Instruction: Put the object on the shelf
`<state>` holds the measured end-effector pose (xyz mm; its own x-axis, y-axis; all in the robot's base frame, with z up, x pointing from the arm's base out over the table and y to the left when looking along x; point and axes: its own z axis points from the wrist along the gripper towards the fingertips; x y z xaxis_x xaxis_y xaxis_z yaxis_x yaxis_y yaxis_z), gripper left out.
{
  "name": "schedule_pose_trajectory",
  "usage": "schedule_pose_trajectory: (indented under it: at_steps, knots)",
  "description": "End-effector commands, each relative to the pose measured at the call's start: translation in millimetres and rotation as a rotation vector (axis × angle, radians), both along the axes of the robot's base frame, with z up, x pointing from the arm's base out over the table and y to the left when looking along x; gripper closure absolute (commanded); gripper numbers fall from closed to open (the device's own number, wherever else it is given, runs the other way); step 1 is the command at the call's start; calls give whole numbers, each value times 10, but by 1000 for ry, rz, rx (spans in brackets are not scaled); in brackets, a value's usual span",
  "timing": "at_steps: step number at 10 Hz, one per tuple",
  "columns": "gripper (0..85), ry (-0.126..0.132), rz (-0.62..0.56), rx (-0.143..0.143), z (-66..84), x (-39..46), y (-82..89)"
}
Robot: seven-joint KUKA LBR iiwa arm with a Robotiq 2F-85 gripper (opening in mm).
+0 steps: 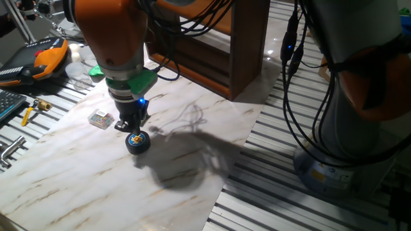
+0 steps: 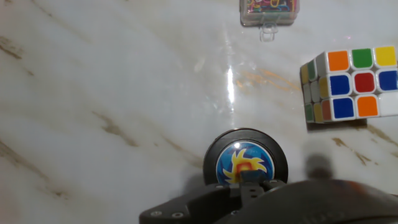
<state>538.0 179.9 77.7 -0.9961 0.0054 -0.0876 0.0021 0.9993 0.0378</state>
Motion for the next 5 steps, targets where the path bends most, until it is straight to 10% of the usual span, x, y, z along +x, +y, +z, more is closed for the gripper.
schedule_pose_trajectory:
  at_steps: [1, 5]
  knots:
    - [850, 2, 0, 0, 0, 6, -3]
    - [850, -6, -8, -6, -63, 23, -2]
